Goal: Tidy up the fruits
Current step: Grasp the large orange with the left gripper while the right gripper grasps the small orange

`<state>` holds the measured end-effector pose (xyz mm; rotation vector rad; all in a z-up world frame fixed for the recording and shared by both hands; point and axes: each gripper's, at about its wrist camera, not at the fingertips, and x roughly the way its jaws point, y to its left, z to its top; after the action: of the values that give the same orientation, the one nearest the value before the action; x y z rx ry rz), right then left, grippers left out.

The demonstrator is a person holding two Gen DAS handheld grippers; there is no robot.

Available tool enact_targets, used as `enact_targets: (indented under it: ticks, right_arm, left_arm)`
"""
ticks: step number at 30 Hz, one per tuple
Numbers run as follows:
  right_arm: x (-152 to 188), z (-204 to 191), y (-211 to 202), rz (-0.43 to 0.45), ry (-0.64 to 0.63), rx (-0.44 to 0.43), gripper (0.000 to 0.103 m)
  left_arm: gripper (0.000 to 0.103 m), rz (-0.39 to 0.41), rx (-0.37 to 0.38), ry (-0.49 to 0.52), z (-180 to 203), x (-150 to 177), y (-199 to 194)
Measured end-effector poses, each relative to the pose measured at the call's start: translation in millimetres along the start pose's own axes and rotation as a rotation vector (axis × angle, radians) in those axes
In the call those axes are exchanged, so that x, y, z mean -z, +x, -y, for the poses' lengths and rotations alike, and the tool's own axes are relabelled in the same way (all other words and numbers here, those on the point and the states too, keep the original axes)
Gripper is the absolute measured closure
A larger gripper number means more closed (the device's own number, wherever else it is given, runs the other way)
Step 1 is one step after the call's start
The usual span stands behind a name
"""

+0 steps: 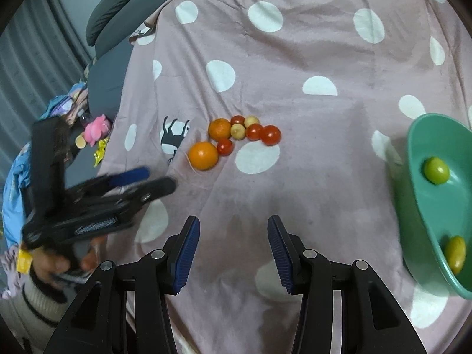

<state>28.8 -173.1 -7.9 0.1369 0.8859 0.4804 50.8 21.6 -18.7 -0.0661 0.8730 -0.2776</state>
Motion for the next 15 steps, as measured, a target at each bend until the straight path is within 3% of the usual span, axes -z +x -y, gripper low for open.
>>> enact_targets:
  ticks: [4,11,15]
  right_arm:
    - [-1,5,9,-0.016,0.004,-0.015,0.055]
    - [-3,18,21,-0.031,0.034,-0.03,0.055]
    - [-6,21,25,-0.029,0.037,-0.035,0.055]
  left_arm:
    - [0.042,-0.023,-0.018,0.054,-3,-17,26]
    - [0.046,-0.058,-0.097,0.206,5,-24,55]
    - [0.061,-0.053,-0.161,0.281,7,-24,63]
